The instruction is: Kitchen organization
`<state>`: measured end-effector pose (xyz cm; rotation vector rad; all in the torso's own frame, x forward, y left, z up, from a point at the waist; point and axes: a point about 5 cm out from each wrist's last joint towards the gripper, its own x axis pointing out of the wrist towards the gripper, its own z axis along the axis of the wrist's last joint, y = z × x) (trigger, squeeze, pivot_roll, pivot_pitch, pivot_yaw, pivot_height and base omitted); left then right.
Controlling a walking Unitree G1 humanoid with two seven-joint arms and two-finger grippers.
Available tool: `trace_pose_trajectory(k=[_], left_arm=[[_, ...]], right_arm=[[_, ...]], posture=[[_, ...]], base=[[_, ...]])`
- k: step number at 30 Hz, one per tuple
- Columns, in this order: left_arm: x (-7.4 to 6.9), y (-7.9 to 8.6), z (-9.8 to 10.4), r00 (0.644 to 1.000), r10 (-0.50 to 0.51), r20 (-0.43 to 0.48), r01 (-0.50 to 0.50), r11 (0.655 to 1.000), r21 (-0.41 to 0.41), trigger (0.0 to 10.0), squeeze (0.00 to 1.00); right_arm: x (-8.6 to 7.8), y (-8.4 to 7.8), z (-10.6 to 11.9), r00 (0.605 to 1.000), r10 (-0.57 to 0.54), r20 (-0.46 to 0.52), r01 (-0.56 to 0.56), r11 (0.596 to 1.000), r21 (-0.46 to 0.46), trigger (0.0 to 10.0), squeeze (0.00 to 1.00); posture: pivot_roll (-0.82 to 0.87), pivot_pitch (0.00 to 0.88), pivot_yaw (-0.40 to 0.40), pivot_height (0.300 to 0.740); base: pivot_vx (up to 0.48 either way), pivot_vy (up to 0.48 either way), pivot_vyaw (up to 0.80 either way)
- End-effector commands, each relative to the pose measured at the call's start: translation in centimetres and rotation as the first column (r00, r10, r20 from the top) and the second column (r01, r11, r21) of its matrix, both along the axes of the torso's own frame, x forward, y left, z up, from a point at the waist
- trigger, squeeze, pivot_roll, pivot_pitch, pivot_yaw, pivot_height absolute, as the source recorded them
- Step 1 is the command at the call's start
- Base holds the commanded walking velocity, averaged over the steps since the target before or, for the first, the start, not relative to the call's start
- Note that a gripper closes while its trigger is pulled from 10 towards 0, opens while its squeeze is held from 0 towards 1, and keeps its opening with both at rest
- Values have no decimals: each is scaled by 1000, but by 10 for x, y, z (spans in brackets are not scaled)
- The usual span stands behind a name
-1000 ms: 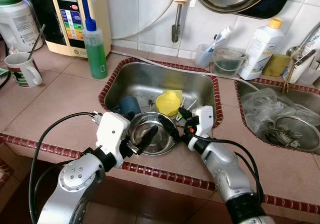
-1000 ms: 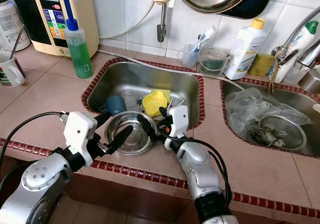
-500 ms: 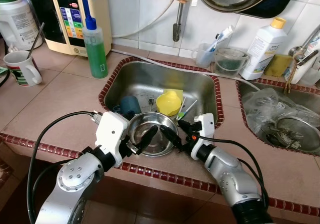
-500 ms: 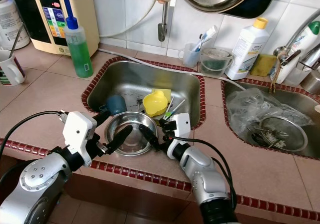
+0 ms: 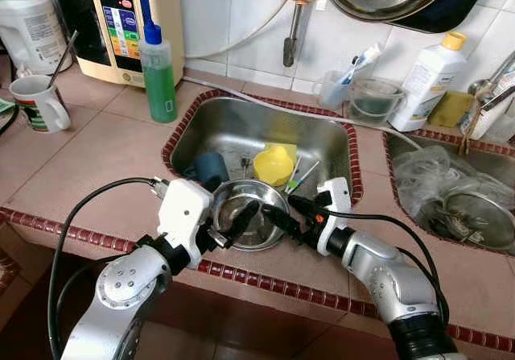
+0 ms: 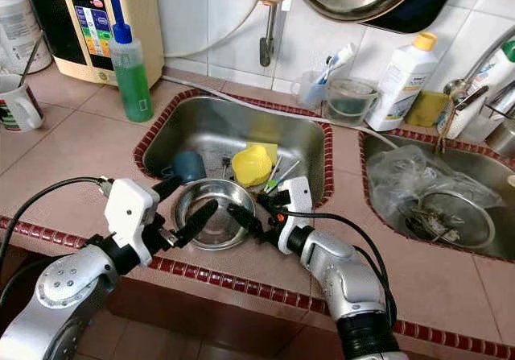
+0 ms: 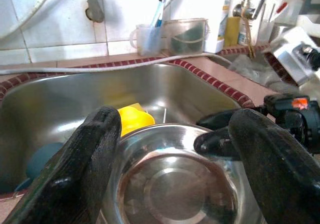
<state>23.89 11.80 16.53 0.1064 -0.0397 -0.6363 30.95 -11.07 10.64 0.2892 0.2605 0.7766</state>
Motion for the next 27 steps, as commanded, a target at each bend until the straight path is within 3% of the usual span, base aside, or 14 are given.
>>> trace_pose_trajectory(k=[1,2,4,16,20,27], left_arm=[[-2,-4,4,1000,-11,27,11,1000,-2,10000,0],[-3,-4,4,1000,-11,27,11,1000,-1,10000,0],[-4,-3,3,1000,-10,27,10,1000,1,10000,0],[-8,0,-1,1000,-18,-1,18,1000,16,10000,0],[-20,-4,-11,993,-102,-55,105,992,71,10000,0],[-21,-4,-8,992,-115,-52,119,990,71,10000,0]], right_arm=[[3,-1,9,1000,19,21,-19,1000,4,1569,0],[4,-2,10,1000,21,23,-21,1000,1,588,0],[6,-1,12,999,31,18,-31,1000,7,0,0],[10,-6,14,999,34,-18,-34,999,29,0,0],[11,-7,14,999,27,-26,-26,999,38,0,0],[11,-7,14,999,20,-36,-18,999,48,0,0]], posture=[[24,40,-116,740],[26,39,-118,740],[28,38,-121,740],[38,35,-134,740],[39,37,-132,740],[39,41,-127,740]], base=[[0,0,0],[0,0,0],[0,0,0],[0,0,0],[0,0,0],[0,0,0]])
